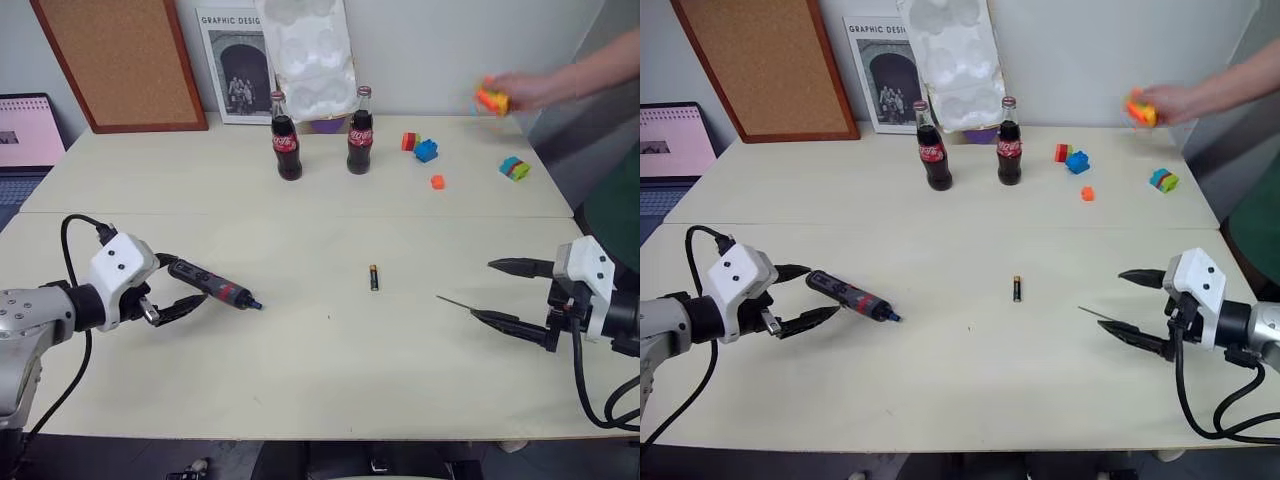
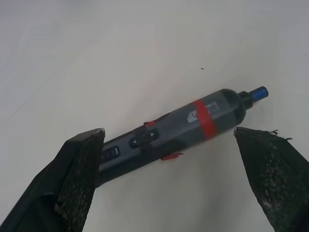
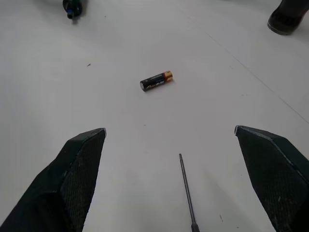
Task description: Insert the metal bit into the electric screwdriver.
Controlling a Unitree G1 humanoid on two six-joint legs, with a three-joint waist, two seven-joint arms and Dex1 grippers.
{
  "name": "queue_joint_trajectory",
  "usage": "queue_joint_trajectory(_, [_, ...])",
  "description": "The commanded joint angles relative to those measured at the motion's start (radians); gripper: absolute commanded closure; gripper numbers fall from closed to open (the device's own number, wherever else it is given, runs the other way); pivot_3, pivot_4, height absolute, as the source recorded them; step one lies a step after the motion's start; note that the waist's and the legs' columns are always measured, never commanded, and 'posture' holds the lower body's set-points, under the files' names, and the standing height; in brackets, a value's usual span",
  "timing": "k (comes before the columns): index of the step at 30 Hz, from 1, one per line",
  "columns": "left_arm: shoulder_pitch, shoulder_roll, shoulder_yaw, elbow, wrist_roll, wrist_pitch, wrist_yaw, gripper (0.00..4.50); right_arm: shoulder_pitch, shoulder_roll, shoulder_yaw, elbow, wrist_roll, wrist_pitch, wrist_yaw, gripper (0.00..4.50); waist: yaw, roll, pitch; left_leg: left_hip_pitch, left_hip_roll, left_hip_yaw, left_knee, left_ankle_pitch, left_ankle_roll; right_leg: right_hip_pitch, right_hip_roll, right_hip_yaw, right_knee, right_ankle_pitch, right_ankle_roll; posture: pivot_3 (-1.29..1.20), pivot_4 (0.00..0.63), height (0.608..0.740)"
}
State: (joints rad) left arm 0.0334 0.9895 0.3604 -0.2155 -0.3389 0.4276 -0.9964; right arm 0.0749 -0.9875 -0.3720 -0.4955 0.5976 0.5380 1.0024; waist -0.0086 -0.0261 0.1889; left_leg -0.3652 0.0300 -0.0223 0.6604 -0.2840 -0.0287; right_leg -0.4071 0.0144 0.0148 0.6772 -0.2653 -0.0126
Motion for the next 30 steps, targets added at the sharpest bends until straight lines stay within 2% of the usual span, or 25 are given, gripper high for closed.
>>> queue_joint_trajectory(1, [0.014, 0.020, 0.047, -0.013, -0.006, -0.031, -0.020, 0.03, -0.007, -0.011, -0.015, -0.007, -0.006, -0.013, 0.010, 0.00, 0.000, 0.000, 0.000, 0.000, 0.000, 0.000, 0.000, 0.000, 0.000, 0.000, 0.000, 0.000, 0.000, 0.000, 0.000, 0.00, 0.150, 0.740])
queue_joint_trajectory(15, [0.033, 0.052, 0.062, 0.091, 0.019, -0.137, -0.088, 0.03, -0.022, 0.004, 0.002, 0.010, -0.026, -0.034, 0.016, 0.00, 0.000, 0.000, 0.000, 0.000, 0.000, 0.000, 0.000, 0.000, 0.000, 0.000, 0.000, 0.000, 0.000, 0.000, 0.000, 0.00, 0.150, 0.740])
queue_joint_trajectory(19, [-0.018, 0.048, 0.039, 0.094, 0.021, -0.171, -0.084, 0.03, -0.033, 0.019, 0.018, -0.010, -0.024, -0.031, -0.007, 0.00, 0.000, 0.000, 0.001, 0.000, 0.000, 0.000, 0.000, 0.000, 0.000, 0.000, 0.000, 0.000, 0.000, 0.000, 0.000, 0.00, 0.150, 0.740])
queue_joint_trajectory(26, [-0.047, 0.044, -0.050, -0.075, -0.055, -0.106, -0.144, 0.03, -0.055, 0.117, 0.102, -0.161, 0.023, 0.071, -0.161, 0.00, 0.000, 0.000, 0.001, 0.000, 0.001, 0.000, 0.000, 0.000, 0.000, 0.000, 0.000, 0.000, 0.000, 0.000, 0.000, 0.00, 0.150, 0.740])
queue_joint_trajectory(30, [-0.084, 0.043, -0.112, -0.125, -0.060, -0.100, -0.157, 0.03, -0.090, 0.193, 0.231, -0.204, -0.034, 0.127, -0.293, 0.00, 0.000, 0.000, 0.001, 0.000, 0.000, 0.000, 0.000, 0.000, 0.000, -0.001, 0.000, 0.000, 0.000, 0.000, 0.000, 0.00, 0.150, 0.740])
